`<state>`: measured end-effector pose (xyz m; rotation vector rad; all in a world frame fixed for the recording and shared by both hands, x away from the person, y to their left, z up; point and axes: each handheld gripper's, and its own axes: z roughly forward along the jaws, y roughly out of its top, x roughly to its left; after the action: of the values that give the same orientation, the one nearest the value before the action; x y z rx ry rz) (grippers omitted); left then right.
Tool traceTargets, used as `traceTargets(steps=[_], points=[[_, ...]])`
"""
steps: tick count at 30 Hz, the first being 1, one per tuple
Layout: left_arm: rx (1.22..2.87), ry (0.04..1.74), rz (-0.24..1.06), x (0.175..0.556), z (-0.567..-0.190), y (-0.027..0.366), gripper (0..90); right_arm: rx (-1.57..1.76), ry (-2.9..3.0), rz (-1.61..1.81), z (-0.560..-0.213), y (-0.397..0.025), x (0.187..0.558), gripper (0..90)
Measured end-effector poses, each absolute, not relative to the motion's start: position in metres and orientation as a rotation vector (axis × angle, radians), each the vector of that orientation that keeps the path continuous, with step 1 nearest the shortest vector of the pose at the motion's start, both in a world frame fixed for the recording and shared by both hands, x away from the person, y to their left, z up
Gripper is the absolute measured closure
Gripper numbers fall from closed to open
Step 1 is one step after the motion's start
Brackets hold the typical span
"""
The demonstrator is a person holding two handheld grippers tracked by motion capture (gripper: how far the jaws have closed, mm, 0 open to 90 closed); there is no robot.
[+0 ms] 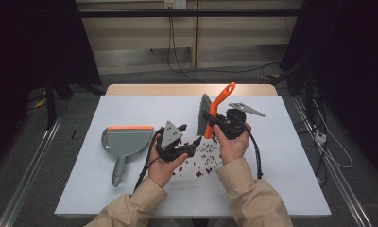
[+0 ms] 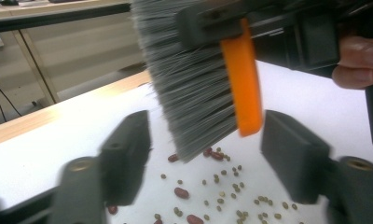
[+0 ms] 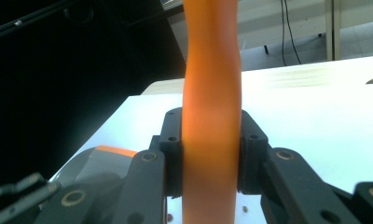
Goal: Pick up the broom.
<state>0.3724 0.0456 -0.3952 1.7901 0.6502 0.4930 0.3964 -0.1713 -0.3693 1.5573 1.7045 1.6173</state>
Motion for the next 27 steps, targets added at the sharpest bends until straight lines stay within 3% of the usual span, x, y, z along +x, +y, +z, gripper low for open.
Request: traceTargets(steps=[9, 27], points=[[1.79, 0.642, 0.474, 0.369, -0.381, 0.057, 16.4, 1.508, 1.811, 1.496, -0.368, -0.199, 0.396, 69.5], [1.766, 0.67, 0.433, 0.366, -0.369, 0.094, 8.9, 1.537, 1.932, 1.32, -0.367, -0.239, 0.387, 69.5]])
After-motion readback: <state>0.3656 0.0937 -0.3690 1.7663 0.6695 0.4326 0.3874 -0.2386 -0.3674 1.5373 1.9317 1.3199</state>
